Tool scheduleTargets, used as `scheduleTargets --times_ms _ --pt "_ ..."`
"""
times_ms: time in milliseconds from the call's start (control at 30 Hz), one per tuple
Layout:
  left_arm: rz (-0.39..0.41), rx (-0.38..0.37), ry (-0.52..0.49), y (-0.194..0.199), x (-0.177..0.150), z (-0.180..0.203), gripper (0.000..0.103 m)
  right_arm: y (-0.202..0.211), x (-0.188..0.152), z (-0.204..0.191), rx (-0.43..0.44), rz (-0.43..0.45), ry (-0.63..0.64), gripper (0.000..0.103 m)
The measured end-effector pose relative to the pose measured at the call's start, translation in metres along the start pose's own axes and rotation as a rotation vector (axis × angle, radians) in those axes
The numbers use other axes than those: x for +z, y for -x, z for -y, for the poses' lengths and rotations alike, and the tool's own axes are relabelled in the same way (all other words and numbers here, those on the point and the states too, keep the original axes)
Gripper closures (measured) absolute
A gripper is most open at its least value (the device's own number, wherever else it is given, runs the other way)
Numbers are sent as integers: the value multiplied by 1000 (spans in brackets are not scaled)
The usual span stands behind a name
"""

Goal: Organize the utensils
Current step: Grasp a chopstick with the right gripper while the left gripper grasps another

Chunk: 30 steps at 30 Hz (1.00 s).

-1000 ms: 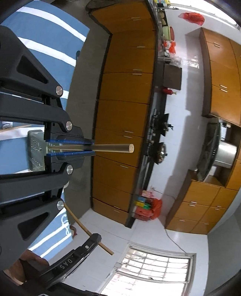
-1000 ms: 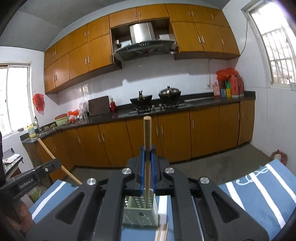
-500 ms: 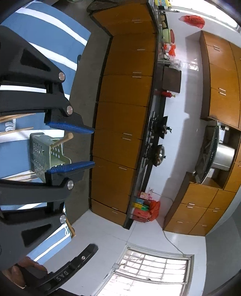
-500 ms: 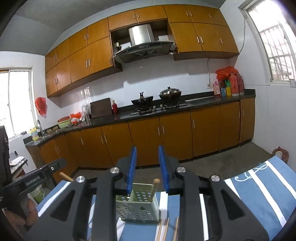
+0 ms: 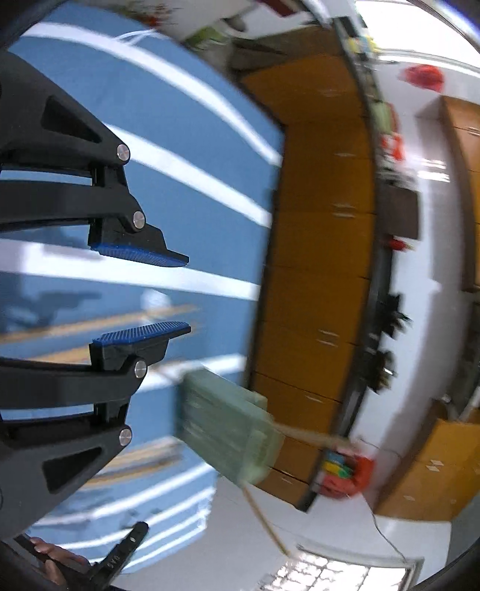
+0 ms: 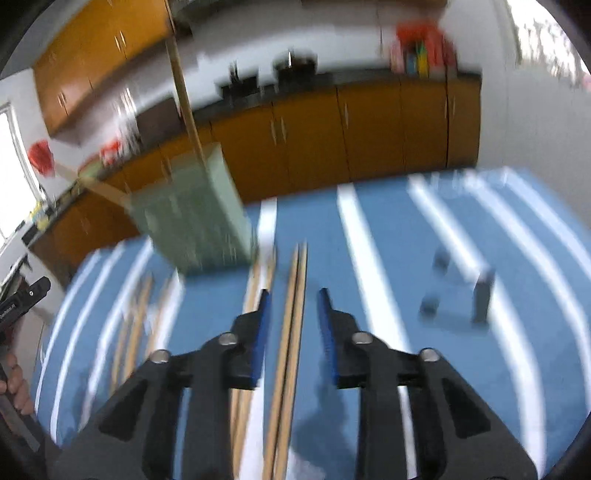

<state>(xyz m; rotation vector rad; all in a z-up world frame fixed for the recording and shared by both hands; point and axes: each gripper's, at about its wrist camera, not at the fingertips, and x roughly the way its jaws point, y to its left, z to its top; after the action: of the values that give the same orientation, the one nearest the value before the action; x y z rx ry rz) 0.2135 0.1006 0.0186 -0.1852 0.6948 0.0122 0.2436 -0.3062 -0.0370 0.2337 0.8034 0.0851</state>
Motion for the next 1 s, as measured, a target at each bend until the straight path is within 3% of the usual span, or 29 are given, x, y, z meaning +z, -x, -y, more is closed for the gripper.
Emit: scheduleTargets --times_ms 100,267,500,633,1000 --pt "-65 11 14 -13 -21 -8 71 -18 -21 -4 4 -75 0 86" --pt "-122 9 12 -24 -42 -13 71 -32 -31 -8 -17 -130 24 88" --pt "-158 -26 1 -29 -55 -3 71 -36 -26 -1 -119 -117 43 95" --pt "-175 -60 -10 -30 -60 4 71 -33 -21 20 -187 -94 -40 95" --pt "-228 -109 -69 -36 -78 27 80 -31 -25 21 -171 -87 -21 95"
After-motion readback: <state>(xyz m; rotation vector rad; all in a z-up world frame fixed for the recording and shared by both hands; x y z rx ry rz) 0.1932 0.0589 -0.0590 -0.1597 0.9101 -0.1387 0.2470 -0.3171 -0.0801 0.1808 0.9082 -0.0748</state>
